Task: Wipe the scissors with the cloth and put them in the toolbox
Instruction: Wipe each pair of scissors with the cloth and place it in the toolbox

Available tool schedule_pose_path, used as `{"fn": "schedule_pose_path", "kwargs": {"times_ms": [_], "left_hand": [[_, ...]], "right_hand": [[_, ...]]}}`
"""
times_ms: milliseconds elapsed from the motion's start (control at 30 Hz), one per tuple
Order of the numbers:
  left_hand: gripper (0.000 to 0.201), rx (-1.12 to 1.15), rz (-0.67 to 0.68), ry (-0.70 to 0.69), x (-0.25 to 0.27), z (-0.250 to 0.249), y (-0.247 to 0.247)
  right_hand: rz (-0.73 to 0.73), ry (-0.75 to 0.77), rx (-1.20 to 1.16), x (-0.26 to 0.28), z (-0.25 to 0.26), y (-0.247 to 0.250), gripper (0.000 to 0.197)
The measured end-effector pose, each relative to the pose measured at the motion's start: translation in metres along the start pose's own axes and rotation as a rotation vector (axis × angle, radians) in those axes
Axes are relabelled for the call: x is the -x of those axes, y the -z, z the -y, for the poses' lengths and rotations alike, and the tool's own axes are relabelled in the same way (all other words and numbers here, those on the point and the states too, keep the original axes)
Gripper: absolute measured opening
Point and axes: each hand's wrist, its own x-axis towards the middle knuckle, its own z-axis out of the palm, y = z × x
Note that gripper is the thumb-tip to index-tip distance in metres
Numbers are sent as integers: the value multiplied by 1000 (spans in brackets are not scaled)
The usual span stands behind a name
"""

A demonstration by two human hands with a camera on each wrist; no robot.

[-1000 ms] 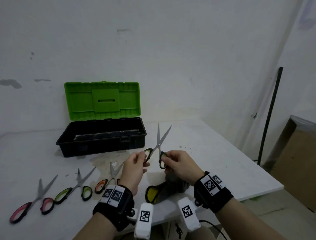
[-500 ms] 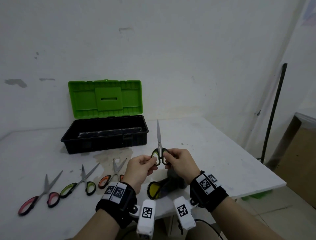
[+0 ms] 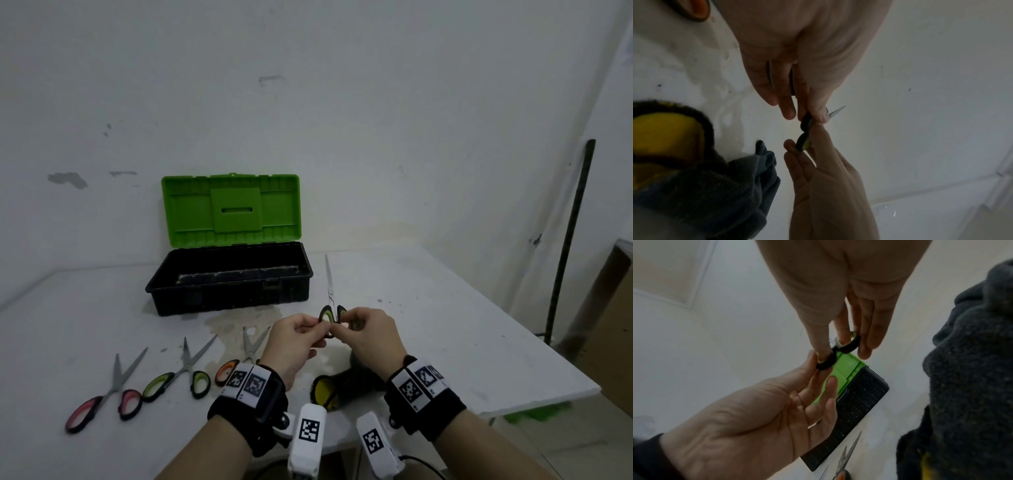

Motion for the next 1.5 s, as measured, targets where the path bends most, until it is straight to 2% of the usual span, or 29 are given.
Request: {"fn": "schedule_pose_path", "kwargs": {"times_ms": [167,333,567,767,867,1000,1200,1333,1500], "left_hand": [[10,-136,18,-79,-3,-10,15],[18,-284,-71,-134,-18,-22,52],[29,-638,-300,-173,-76,-47,168],[48,-912,-482,-1,-131,-52,269],[39,-883,-479,73,-150,-37,303],[27,-681,-442,91,-171,-21,331],[12,-523,-381,96,-185,-17,333],[8,-539,-380,108,-187,-15,335],[13,-573,-371,116,-188,-13,336]], "right_hand": [[-37,6,7,-10,13,-2,29],[-19,-24,-8,-20,21,0,24],[18,-42,42,-53,45,-7,27],[38,-17,124,-112,72,-37,37],[44,-63,192,-142,82,-56,40],[66,-111,323,-176,90,-82,46],[204,-164,494,-201,92,-110,44],[269,-151,623,-209,96,-122,45],[343,-84,670,-219,102,-129,31]]}}
